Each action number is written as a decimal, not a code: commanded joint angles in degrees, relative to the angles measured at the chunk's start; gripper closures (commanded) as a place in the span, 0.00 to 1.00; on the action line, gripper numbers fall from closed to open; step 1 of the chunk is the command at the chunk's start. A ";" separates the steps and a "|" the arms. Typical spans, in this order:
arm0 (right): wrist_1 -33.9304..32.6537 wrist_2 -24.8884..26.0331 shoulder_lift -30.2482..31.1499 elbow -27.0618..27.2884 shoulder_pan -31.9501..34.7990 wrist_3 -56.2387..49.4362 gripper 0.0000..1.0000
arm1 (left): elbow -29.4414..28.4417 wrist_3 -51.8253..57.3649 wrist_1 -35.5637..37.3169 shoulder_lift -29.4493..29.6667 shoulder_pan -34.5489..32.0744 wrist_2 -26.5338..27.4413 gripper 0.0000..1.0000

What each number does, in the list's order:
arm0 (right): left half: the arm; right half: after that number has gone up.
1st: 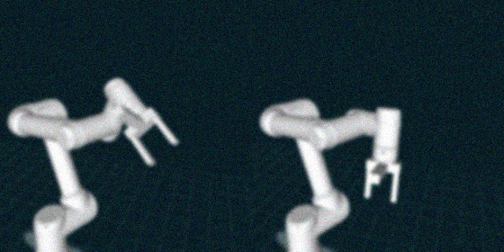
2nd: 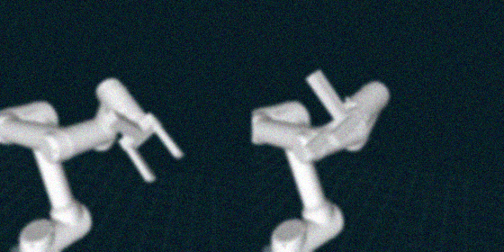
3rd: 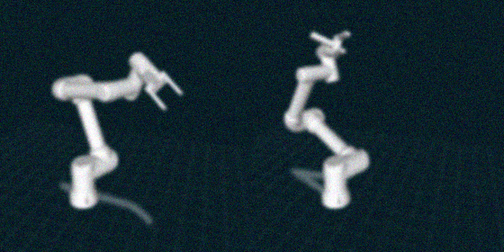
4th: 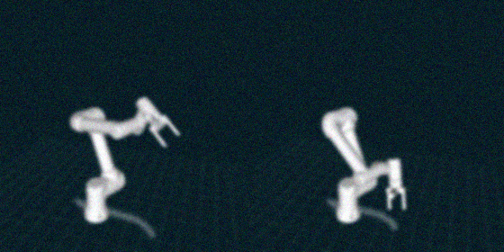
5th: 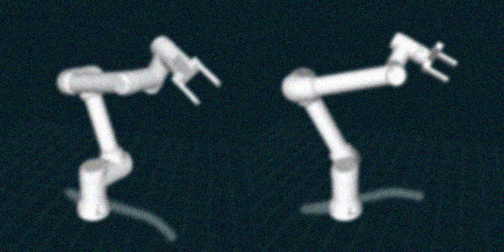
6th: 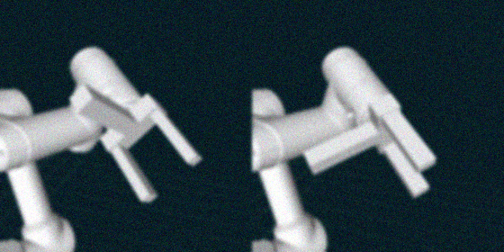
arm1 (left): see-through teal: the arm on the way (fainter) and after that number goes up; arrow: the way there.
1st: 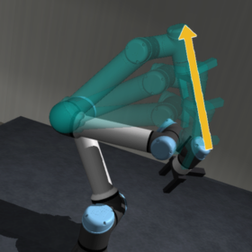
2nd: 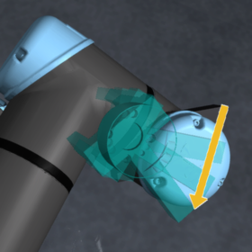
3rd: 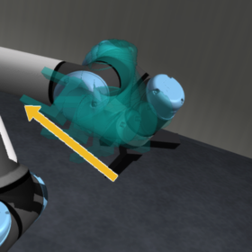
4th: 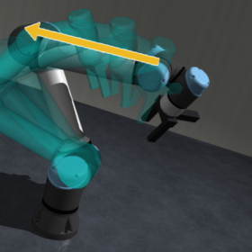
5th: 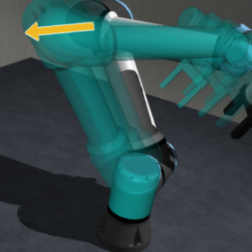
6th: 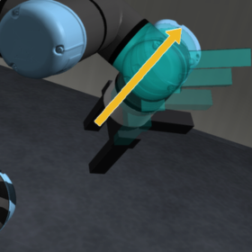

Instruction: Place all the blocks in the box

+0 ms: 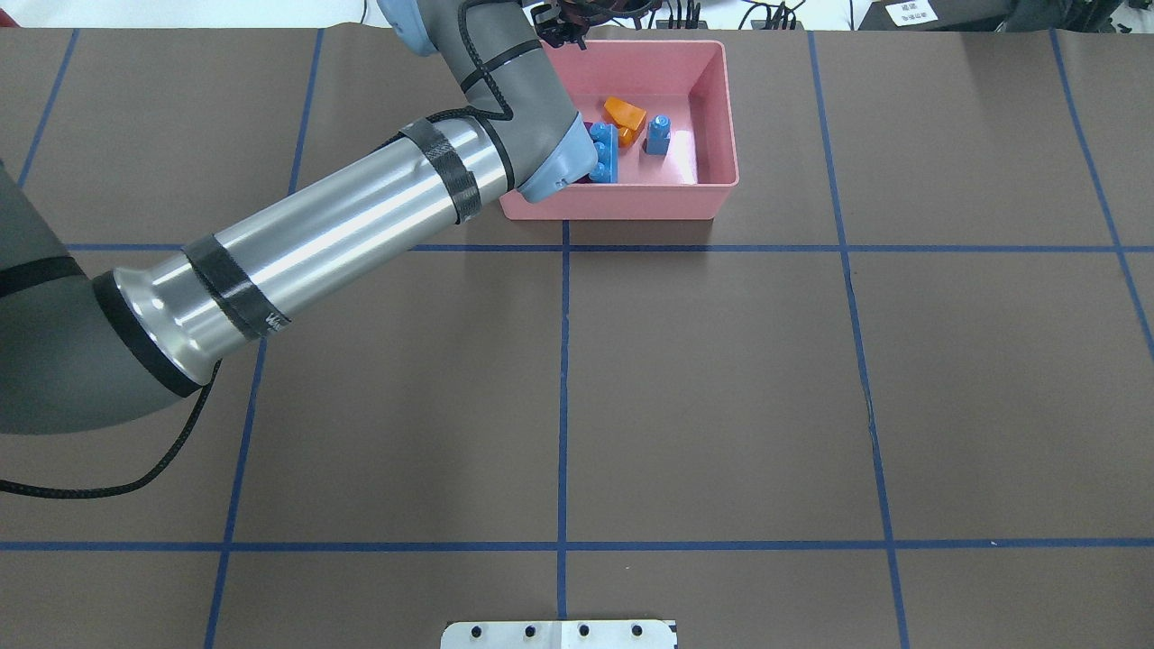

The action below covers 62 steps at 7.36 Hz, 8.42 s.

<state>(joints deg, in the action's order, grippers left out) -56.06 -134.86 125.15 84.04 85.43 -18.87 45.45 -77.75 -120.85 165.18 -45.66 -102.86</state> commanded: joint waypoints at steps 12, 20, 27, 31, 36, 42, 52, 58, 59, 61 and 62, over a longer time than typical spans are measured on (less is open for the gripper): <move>0.34 1.71 -1.14 -3.01 -0.17 0.24 0.50 | 3.07 -0.12 0.35 -0.30 1.36 0.03 0.00; -23.83 0.74 -1.91 21.10 0.35 -0.37 1.00 | 15.82 0.49 2.53 -9.46 1.45 -1.63 0.00; -50.73 0.74 -41.61 20.82 2.91 14.41 1.00 | 57.10 30.25 29.45 -48.40 -3.98 -7.26 0.00; -49.94 0.91 -61.64 17.84 -9.46 40.26 1.00 | 55.20 45.02 25.41 -61.19 -7.24 -7.09 0.00; -28.18 15.03 -82.55 -0.22 -27.91 74.69 1.00 | 43.73 68.09 8.26 -71.92 -19.63 -10.93 0.00; -11.96 20.08 -91.93 -20.85 -31.56 79.53 0.00 | 34.63 68.44 -5.19 -72.98 -25.62 -15.18 0.00; -38.51 2.68 -47.24 14.30 -5.02 21.62 0.00 | 34.88 69.32 -0.97 -74.47 -34.67 -23.70 0.00; -21.15 -0.58 -22.45 12.10 1.57 16.24 0.00 | 46.76 78.37 12.77 -84.29 -36.25 -22.91 0.00; -17.63 -0.93 -20.49 10.89 2.02 16.41 0.00 | 46.40 77.50 12.74 -84.23 -36.26 -23.52 0.00; -18.73 -2.24 -19.86 12.19 6.40 16.67 0.00 | 45.70 75.83 13.10 -83.80 -36.17 -23.35 0.00; -26.22 -2.69 -20.21 16.90 6.33 16.67 0.00 | 45.52 75.73 13.10 -83.79 -36.17 -23.35 0.00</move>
<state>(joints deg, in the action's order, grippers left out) -76.55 -136.89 104.92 97.05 90.74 -2.23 91.31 -1.55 -107.77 81.33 -81.84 -126.24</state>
